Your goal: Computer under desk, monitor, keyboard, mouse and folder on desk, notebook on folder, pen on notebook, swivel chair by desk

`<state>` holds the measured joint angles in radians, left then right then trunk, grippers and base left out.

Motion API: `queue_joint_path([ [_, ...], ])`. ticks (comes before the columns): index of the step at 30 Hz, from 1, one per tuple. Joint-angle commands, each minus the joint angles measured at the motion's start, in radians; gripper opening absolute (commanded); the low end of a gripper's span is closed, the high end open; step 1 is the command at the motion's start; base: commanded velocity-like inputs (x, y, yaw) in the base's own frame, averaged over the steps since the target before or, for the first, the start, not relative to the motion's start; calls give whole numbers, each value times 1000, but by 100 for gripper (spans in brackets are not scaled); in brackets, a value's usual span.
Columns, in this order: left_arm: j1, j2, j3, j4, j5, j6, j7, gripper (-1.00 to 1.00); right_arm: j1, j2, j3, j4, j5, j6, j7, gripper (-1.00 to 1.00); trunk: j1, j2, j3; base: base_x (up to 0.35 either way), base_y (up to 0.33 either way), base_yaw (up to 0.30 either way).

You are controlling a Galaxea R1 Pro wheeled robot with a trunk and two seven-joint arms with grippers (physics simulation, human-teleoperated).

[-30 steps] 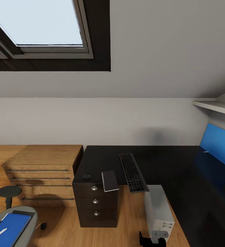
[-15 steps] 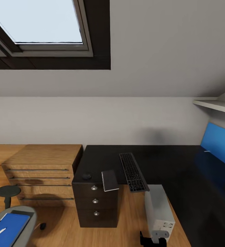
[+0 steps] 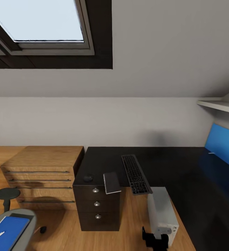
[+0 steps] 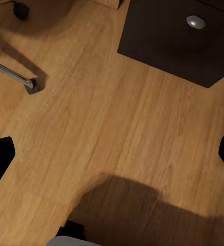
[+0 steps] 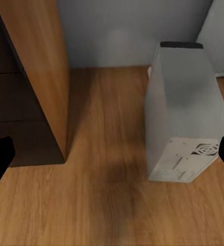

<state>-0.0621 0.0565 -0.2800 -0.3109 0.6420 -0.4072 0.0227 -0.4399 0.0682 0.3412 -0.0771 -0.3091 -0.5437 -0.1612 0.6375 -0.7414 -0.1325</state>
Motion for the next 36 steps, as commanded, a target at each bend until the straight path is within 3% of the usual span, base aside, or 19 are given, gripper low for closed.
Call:
queue_joint_path([
  [1,-1,1,-8,0,8,-4,3,100,-1,0,8,-14,-6,-1,-7,100,4,-9,-5,0,0,0],
  [5,-1,2,-8,0,8,-4,3,100,-2,-5,-2,-71,-28,5,-8,100,20,-37,-17,0,0,0],
  [8,-1,2,-8,0,8,-4,4,100,-3,-11,-22,-111,-78,14,-6,100,31,-58,-27,0,0,0],
  [12,-1,2,-8,0,8,-4,4,100,-5,-16,-53,-164,-176,39,5,100,46,-86,-39,0,0,0],
  [13,-1,2,-8,-1,8,-4,5,100,-6,-18,-63,-194,-227,59,14,100,50,-93,-42,0,0,0],
  [20,-1,3,-8,-1,8,-4,5,100,-8,-48,-79,-323,-381,183,94,100,77,-142,-64,0,0,0],
  [21,-1,3,-8,-1,8,-4,5,100,-8,-48,-79,-323,-381,183,94,100,81,-149,-68,0,0,0],
  [22,-1,3,-8,-1,8,-4,5,100,-8,-54,-82,-347,-418,222,112,100,85,-156,-71,0,0,0],
  [25,-1,3,-8,-1,8,-4,5,100,-8,-60,-91,-384,-481,268,132,100,96,-177,-80,0,0,0],
  [26,-1,3,-8,-1,8,-4,5,100,-8,-62,-99,-405,-523,286,141,100,100,-184,-83,0,0,0],
  [29,-1,2,-8,-1,8,-4,5,100,-8,-65,-108,-434,-598,306,156,100,112,-205,-93,0,0,0],
  [36,-1,2,-8,-1,8,-5,5,100,-8,-66,-113,-457,-655,317,214,100,138,-254,-115,0,0,0],
])
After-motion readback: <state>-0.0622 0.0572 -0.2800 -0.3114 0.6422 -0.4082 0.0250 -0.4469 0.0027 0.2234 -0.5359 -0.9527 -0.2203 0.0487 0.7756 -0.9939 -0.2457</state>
